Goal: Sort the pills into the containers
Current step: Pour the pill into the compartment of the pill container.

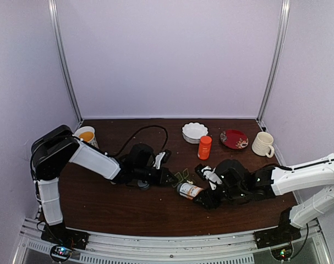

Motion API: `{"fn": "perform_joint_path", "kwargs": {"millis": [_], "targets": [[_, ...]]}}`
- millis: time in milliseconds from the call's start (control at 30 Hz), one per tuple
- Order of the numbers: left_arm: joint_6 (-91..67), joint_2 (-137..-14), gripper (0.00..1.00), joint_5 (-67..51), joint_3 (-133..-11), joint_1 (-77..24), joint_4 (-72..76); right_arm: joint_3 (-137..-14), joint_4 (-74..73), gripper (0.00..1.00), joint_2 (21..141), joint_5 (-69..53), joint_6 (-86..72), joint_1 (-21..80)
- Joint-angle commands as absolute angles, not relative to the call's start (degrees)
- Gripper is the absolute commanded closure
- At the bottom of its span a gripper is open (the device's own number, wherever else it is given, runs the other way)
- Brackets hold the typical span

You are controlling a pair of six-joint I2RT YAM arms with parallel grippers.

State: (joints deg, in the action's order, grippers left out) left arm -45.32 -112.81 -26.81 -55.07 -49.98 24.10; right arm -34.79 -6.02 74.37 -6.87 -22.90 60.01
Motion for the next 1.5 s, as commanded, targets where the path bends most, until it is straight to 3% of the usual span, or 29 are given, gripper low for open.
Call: {"fn": "perform_joint_path", "kwargs": {"millis": [0, 500, 800, 933, 1067, 1167, 1267, 1467], "targets": [[-43.6, -111.3, 1.0, -26.8, -54.8, -50.4, 26.1, -34.9, -3.6, 1.0, 71.2, -6.1, -24.4, 59.7], [-42.8, -111.9, 1.0, -26.4, -55.5, -50.9, 24.9, -32.5, -1.8, 1.0, 69.4, -6.2, -24.9, 59.6], [-42.7, -112.1, 1.0, -26.2, -55.6, -51.0, 24.5, -35.4, -8.9, 1.0, 71.4, -6.0, -24.3, 59.5], [-42.7, -112.1, 1.0, -26.2, -55.8, -51.0, 24.4, -32.0, -2.7, 1.0, 67.0, -5.9, -26.1, 59.5], [-42.7, -112.3, 1.0, -26.2, -56.0, -51.0, 24.2, -36.1, -9.9, 1.0, 71.7, -7.1, -24.0, 59.3], [-42.7, -112.4, 1.0, -26.3, -56.1, -51.0, 24.2, -32.1, -1.9, 1.0, 69.4, -9.0, -26.3, 59.2], [-42.8, -112.4, 1.0, -26.3, -56.0, -51.1, 24.2, -35.2, -8.0, 1.0, 72.2, -8.6, -24.8, 59.1], [-42.7, -112.5, 1.0, -26.4, -56.1, -51.1, 24.1, -34.0, -5.9, 1.0, 71.2, -8.1, -25.8, 59.0]]}}
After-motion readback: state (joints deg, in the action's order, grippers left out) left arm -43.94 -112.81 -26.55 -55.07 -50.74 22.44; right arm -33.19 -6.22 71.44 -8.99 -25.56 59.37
